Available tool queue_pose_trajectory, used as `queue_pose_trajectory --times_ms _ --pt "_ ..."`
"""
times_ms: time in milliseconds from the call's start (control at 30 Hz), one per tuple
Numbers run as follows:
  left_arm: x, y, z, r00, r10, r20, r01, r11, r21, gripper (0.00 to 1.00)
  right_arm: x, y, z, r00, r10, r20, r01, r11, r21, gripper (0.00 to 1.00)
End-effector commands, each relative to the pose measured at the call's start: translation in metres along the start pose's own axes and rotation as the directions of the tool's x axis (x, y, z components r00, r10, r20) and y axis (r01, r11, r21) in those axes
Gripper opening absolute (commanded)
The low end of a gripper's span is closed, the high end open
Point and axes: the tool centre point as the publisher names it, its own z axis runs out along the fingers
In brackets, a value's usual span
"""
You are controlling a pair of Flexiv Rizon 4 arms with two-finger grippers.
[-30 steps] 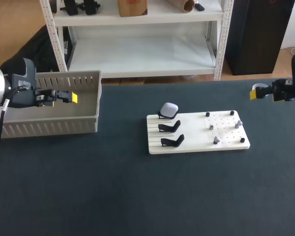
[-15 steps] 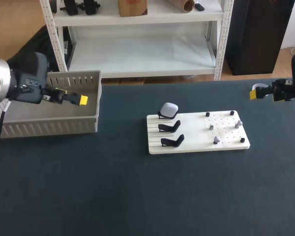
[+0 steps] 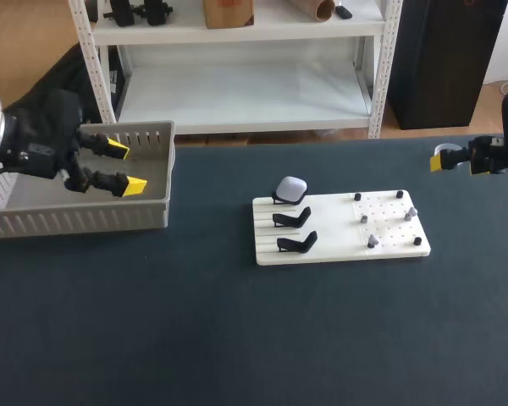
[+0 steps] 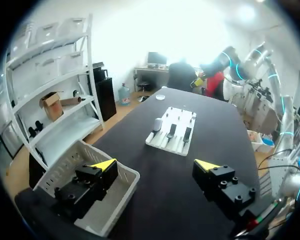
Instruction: Pick up each earbud case from the left stands, insert the matching earbuds, close the lid, and place the case in the box.
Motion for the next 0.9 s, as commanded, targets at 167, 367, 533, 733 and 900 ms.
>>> queue_pose_trajectory --times_ms 167,367,533,733,900 --pt "-0.002 0.004 0.023 0.998 0.059 0.035 -0.064 0.984 0.169 1.0 0.0 0.0 0.0 1.0 -0.001 -0.001 0.001 1.0 -0.001 1.0" --pt "-0.023 0.005 0.067 1.0 0.019 0.008 -0.02 0.996 0.086 1.0 0.0 0.0 0.0 1.0 -0.001 -0.001 0.001 1.0 -0.001 1.0" --pt "-0.037 0.005 0.111 0.998 0.064 0.026 -0.066 0.994 0.086 1.0 0.0 0.0 0.0 1.0 -0.001 -0.001 0.001 1.0 -0.001 1.0" --pt "-0.041 0.011 0.151 0.99 0.133 0.052 -0.137 0.985 0.103 1.0 0.0 0.0 0.0 1.0 -0.001 -0.001 0.001 1.0 -0.001 1.0" --pt "-0.046 0.009 0.178 0.986 0.148 0.077 -0.157 0.98 0.121 1.0 0.0 0.0 0.0 1.0 -0.001 -0.001 0.001 1.0 -0.001 1.0"
